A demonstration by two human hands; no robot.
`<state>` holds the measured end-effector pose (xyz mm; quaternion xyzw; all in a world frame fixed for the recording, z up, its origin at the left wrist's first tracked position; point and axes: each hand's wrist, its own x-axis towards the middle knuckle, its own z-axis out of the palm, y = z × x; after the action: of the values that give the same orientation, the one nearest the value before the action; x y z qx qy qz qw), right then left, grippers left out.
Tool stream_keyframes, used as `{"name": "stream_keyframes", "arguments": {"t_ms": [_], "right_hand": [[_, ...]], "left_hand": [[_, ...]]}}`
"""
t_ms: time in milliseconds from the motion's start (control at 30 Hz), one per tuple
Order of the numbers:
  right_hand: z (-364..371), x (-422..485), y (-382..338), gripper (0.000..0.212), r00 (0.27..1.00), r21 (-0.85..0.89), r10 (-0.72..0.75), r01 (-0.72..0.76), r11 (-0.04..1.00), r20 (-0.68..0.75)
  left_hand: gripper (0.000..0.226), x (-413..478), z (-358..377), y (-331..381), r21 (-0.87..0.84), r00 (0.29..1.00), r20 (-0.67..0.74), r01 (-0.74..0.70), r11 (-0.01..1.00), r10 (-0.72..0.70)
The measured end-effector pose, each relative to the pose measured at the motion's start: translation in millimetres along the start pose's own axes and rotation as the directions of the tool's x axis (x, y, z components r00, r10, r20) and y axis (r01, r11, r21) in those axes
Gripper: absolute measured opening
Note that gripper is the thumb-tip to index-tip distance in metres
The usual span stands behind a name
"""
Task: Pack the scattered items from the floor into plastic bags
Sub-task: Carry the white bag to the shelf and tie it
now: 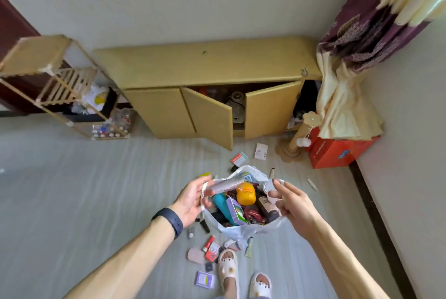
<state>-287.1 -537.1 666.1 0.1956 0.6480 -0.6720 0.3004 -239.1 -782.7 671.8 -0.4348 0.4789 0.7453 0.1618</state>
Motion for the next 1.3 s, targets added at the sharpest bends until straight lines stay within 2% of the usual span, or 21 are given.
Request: {"name": "stream_keyframes", "arguments": {"t_ms": [67,133,333,533,633,900,1133,1300], "right_hand": [[19.6,-8.8,-5.9,0.017,0.997,-0.033,-0.008,0.011,0.999,0.075],[36.5,-15.1,-8.0,0.025,0.992,-0.047,-0.020,0.026,0.999,0.122],[117.7,-29.7,-10.6,0.031,0.949,-0.138,0.018,0.027,0.990,0.315],[227.9,-56.6,14.3,0.033,0.910,-0.255,0.105,0.001,0.967,0.401],[287.5,-71.8,30.2,0.033,0.907,-0.309,0.131,-0.001,0.951,0.400],[458.8,-107.4,65.1,0.039,0.928,-0.303,0.167,-0.063,0.951,0.333],[574.5,-114.6,60.2,0.039,0.923,-0.209,0.142,-0.069,0.975,0.357],[661.6,-86.4,33.8,0.038,0.911,-0.183,0.121,-0.051,0.982,0.394]], "left_hand": [[0.038,-26.4,-21.4,-1.9,-0.039,0.998,-0.055,-0.032,0.999,0.030],[0.041,-48.4,-44.5,-7.8,-0.071,0.996,-0.088,-0.036,0.997,0.029],[0.045,-100.6,-130.9,-21.6,-0.302,0.975,-0.210,-0.135,0.944,0.072],[0.051,-141.0,-235.6,-27.8,-0.403,0.949,-0.308,-0.194,0.895,0.067],[0.058,-150.1,-304.0,-25.4,-0.433,0.941,-0.335,-0.193,0.880,0.042],[0.065,-172.1,-488.7,22.0,-0.403,0.953,-0.303,-0.151,0.903,0.025],[0.063,-172.3,-587.4,101.6,-0.340,0.939,-0.333,-0.207,0.917,0.088],[0.078,-144.4,-645.9,173.7,-0.300,0.928,-0.356,-0.223,0.928,0.108]]}}
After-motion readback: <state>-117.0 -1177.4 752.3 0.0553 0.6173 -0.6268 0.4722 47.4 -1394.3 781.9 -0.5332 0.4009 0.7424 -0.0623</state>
